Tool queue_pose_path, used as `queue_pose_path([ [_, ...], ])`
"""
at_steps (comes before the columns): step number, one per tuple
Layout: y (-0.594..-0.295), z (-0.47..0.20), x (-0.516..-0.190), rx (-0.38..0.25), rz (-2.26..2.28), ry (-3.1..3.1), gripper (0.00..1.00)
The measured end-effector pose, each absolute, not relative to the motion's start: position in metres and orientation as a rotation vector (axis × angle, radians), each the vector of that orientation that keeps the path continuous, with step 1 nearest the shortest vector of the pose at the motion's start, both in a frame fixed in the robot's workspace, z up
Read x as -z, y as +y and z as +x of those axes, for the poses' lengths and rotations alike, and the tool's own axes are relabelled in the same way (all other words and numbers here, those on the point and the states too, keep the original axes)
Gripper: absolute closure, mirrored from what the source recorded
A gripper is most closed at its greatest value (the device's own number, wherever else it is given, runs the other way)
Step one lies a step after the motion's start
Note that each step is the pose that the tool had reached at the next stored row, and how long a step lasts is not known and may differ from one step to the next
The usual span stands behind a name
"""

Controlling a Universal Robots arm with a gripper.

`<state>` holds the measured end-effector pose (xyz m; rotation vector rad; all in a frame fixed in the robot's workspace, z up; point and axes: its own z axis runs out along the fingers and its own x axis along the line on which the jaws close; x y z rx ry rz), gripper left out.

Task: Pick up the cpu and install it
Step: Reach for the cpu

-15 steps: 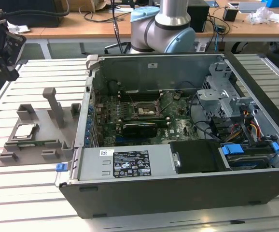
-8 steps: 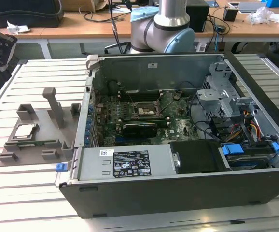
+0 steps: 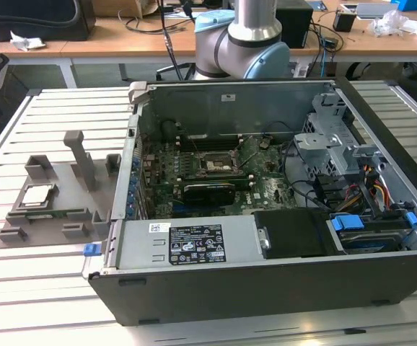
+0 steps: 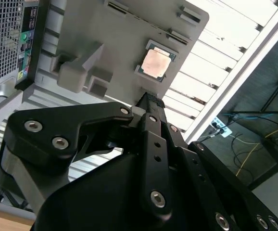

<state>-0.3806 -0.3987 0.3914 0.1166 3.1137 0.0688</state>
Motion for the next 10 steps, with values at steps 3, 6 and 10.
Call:
queue_pose_path([
  [3,-0.399,-0.388,-0.391,-0.069,0.117,3.114,0.89],
  [6,-0.399,-0.398,-0.391,-0.069,0.117,3.114,0.89],
  [10,-0.399,-0.408,-0.391,-0.069,0.117,3.114,0.89],
])
